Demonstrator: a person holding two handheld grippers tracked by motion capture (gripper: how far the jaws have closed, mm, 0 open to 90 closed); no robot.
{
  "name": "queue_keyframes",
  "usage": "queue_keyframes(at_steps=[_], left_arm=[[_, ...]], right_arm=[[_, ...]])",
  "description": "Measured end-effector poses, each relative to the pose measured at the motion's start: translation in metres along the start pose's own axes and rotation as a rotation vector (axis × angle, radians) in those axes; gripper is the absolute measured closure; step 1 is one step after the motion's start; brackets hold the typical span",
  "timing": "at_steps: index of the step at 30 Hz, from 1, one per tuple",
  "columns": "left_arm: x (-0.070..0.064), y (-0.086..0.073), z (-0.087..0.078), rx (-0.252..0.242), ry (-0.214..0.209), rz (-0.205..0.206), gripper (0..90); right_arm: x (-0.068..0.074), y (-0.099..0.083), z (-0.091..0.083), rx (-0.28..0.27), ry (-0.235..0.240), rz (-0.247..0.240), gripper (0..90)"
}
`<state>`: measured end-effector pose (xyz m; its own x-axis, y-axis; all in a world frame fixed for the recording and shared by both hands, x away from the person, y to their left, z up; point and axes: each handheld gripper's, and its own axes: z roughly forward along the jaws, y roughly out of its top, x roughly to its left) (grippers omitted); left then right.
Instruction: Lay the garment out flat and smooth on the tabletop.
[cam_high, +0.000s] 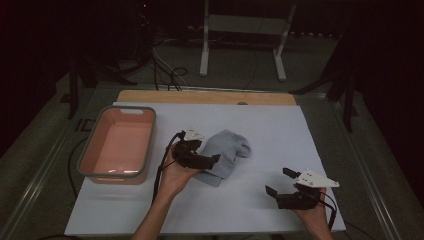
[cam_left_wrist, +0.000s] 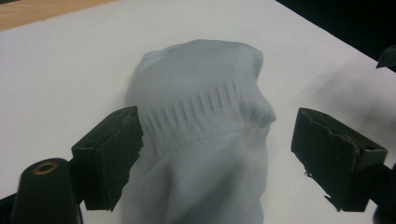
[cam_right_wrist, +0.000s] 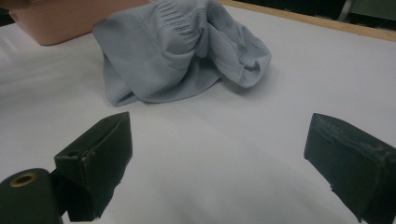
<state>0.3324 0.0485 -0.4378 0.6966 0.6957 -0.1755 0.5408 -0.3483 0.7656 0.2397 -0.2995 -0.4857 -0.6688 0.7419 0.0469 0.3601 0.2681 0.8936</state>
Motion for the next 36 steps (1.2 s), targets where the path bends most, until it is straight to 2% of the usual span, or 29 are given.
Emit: queue_keyframes(at_steps=[2, 7, 11, 13, 14, 16, 19, 24, 27, 29, 30, 36], left_arm=[[-0.003, 0.002, 0.004, 0.007, -0.003, 0.014, 20.2], [-0.009, 0.007, 0.017, 0.024, 0.027, 0.032, 28.8], [-0.008, 0.007, 0.025, 0.052, 0.051, 0.043, 40.4], [-0.005, 0.005, 0.029, 0.077, 0.076, 0.065, 50.2], [-0.002, 0.005, 0.03, 0.077, 0.07, 0.054, 58.2], [0.005, 0.006, 0.027, 0.052, 0.047, 0.017, 68.1], [0.011, 0.008, 0.023, 0.02, 0.054, -0.019, 80.6], [0.022, 0.008, 0.018, 0.005, 0.077, -0.064, 83.6], [0.029, 0.009, 0.014, -0.006, 0.105, -0.093, 84.1], [0.031, 0.008, 0.013, -0.009, 0.113, -0.101, 84.3], [0.037, 0.008, 0.01, -0.011, 0.14, -0.127, 84.3], [0.05, 0.005, 0.003, -0.006, 0.213, -0.184, 84.2]], right_arm=[[0.0, 0.0, 0.0, 0.0, 0.0, 0.0, 7.9], [0.0, 0.0, 0.0, -0.001, -0.002, 0.001, 7.9], [0.0, 0.0, 0.0, -0.001, -0.001, 0.001, 7.9], [-0.001, 0.0, 0.0, -0.001, -0.001, 0.001, 7.9], [-0.001, 0.0, 0.0, -0.001, -0.001, 0.0, 7.9], [-0.001, 0.0, 0.0, 0.0, 0.005, 0.001, 7.9], [0.0, 0.0, 0.001, -0.001, 0.006, -0.001, 7.9], [0.0, 0.0, 0.001, 0.003, 0.001, -0.003, 7.9], [-0.001, 0.0, 0.001, 0.002, 0.005, 0.0, 7.9], [0.0, 0.0, 0.001, 0.002, 0.005, 0.001, 7.9], [-0.001, 0.0, 0.001, 0.002, 0.004, 0.0, 7.9], [-0.001, 0.0, 0.0, -0.001, 0.004, 0.001, 7.9]])
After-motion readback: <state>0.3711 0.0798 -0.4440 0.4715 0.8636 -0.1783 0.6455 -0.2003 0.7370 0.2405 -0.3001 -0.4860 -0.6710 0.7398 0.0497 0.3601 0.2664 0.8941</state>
